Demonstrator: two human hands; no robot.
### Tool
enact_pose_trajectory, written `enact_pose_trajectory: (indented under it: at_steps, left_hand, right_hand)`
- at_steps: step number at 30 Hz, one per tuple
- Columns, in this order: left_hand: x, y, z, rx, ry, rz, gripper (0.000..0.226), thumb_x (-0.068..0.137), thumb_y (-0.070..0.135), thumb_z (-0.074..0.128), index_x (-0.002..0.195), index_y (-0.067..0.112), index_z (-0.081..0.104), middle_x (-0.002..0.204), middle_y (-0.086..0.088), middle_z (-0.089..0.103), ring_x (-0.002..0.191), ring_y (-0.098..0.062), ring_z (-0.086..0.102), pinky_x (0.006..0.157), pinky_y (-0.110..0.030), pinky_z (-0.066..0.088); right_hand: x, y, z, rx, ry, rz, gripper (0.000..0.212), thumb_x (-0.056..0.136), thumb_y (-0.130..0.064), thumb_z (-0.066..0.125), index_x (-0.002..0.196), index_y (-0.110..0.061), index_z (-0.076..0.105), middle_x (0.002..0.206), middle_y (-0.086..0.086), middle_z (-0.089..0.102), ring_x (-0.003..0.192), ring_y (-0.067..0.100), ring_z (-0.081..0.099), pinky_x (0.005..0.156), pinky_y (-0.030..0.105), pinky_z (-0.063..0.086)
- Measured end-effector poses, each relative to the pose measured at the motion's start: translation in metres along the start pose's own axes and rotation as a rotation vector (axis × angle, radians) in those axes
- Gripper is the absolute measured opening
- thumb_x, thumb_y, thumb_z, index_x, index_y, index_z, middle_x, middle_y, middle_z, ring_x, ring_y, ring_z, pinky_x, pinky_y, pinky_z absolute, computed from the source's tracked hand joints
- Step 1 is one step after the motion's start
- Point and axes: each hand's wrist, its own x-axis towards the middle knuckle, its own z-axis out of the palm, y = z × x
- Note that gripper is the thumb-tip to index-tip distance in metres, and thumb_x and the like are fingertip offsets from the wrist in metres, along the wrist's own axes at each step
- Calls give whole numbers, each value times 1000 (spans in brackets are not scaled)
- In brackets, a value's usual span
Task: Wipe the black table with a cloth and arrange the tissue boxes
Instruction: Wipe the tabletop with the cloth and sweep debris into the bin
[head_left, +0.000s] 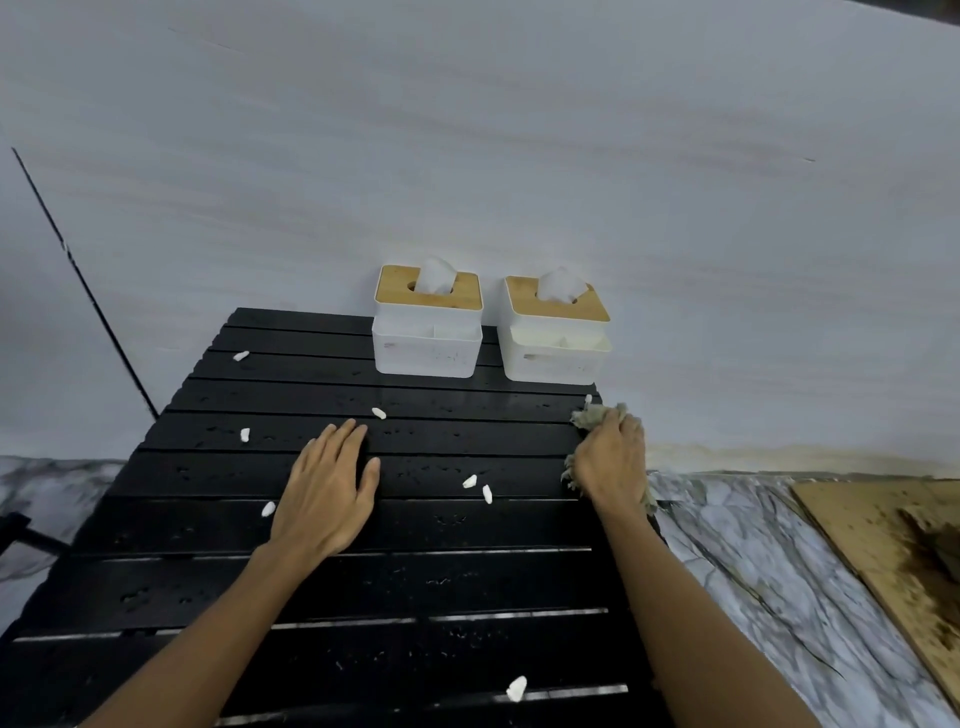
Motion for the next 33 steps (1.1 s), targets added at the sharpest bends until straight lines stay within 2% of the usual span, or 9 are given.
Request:
enact_pose_trajectory:
  at_steps: [5, 8, 12, 14, 16, 19, 22, 26, 33]
  left_hand:
    - [0, -3, 2, 17, -6, 16, 76, 91, 57, 11, 148, 12, 36, 157, -6, 32, 147, -21, 21, 120, -36, 13]
    - [0, -3, 3, 21, -6, 14, 76, 91, 57, 11, 148, 13, 35, 157, -6, 31, 147, -20, 20, 120, -35, 12]
    - [0, -3, 2, 8, -6, 15, 76, 91, 57, 12, 148, 12, 35, 157, -6, 32, 147, -21, 21, 120, -35, 12]
    - [0, -3, 1, 4, -12, 14, 77, 91, 57, 11, 148, 12, 34, 157, -6, 32, 147, -21, 21, 119, -34, 11]
    - [0, -3, 1, 9, -16, 12, 77, 91, 57, 11, 149, 12, 34, 157, -6, 31, 147, -21, 20, 120, -34, 10]
    - [3, -4, 1, 22, -25, 5, 79, 90, 57, 10, 149, 11, 33, 157, -7, 30, 148, -21, 19, 120, -34, 10]
    - [6, -4, 2, 29, -19, -3, 80, 89, 57, 9, 149, 10, 34, 158, -6, 28, 148, -20, 18, 120, -32, 7]
    - [7, -3, 2, 44, -22, -6, 80, 89, 57, 6, 149, 11, 32, 160, -5, 25, 149, -18, 14, 120, -30, 4]
    - [5, -4, 1, 38, -31, 2, 80, 89, 56, 6, 149, 11, 32, 160, -5, 25, 149, -18, 14, 121, -32, 5]
  right_hand:
    - [28, -13, 6, 56, -89, -138, 54, 104, -13, 27, 157, -7, 20, 163, 19, 25, 150, 32, 24, 122, 44, 26]
    - [12, -21, -4, 125, -202, -350, 42, 109, -28, 27, 148, -25, 41, 150, 4, 47, 126, 14, 55, 102, 11, 42]
    - [-20, -14, -7, 209, -269, -701, 44, 107, -23, 37, 150, -33, 42, 156, -4, 44, 144, 12, 40, 121, 38, 33]
    - [-27, -6, -12, 297, -207, -647, 42, 109, -22, 35, 145, -41, 46, 132, 6, 66, 115, 14, 66, 101, 43, 54]
    - [-21, -5, -18, 305, -47, -482, 38, 109, -33, 28, 137, -54, 44, 105, 15, 72, 77, 19, 67, 73, 45, 62]
    - [7, -5, -9, 204, 33, -148, 46, 108, -21, 25, 152, -21, 34, 142, 15, 49, 109, 22, 60, 97, 42, 49]
    - [19, -25, 6, 32, 9, -103, 54, 102, -7, 25, 155, 1, 21, 159, 25, 29, 148, 37, 27, 122, 49, 26]
    - [14, -67, 29, -38, -59, -204, 55, 103, -13, 25, 155, 5, 18, 164, 25, 13, 154, 37, 7, 126, 48, 13]
    - [-13, -100, 41, 164, -291, -599, 49, 107, -18, 34, 155, -9, 32, 163, 15, 27, 152, 29, 24, 125, 43, 22]
